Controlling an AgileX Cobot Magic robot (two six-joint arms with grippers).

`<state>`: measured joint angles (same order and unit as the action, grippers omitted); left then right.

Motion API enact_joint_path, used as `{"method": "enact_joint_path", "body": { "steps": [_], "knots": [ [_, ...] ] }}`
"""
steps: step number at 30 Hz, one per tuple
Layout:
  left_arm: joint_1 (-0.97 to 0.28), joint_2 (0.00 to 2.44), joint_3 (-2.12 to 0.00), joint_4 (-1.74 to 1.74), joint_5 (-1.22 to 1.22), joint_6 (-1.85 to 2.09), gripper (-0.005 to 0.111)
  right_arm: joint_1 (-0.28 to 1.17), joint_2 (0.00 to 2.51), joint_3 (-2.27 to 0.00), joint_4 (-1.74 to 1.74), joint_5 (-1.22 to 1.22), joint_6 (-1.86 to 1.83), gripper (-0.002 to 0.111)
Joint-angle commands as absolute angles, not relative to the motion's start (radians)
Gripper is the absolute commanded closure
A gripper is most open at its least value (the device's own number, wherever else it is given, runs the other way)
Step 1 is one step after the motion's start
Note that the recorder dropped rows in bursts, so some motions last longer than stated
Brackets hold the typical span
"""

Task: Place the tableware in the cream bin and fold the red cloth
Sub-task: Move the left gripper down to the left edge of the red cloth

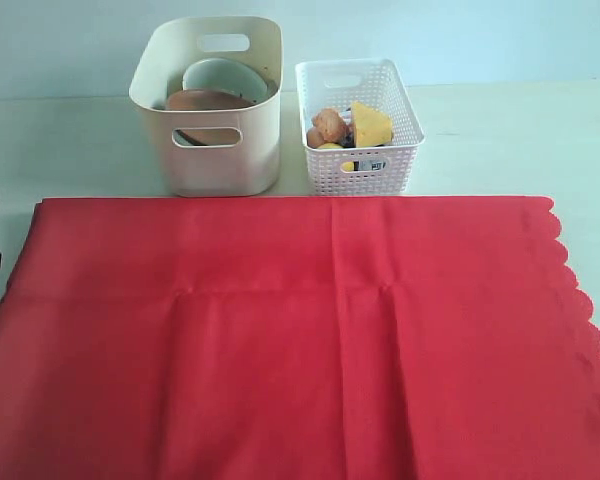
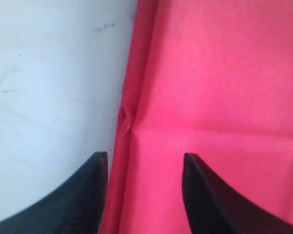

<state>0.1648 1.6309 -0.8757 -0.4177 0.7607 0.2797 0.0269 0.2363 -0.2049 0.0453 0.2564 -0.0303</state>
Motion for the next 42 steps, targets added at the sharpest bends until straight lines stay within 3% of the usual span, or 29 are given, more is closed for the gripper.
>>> {"method": "enact_joint_path", "body": {
  "steps": [1,15,35,42],
  "knots": [
    [0.190,1.647,-0.873,-0.443,0.764,0.273,0.060,0.023,0.347,-0.289,0.044,0.244,-0.034,0.108],
    [0.190,1.652,-0.873,-0.452,0.768,0.275,0.060,0.023,0.612,-0.502,0.044,0.239,-0.034,0.108],
    [0.190,1.652,-0.873,-0.474,0.867,0.318,0.060,0.023,0.616,-0.505,0.050,0.241,-0.016,0.108],
    [0.190,1.653,-0.873,-0.538,0.859,0.392,0.060,0.023,0.747,-0.505,0.054,0.384,0.000,0.108]
  ]
}}
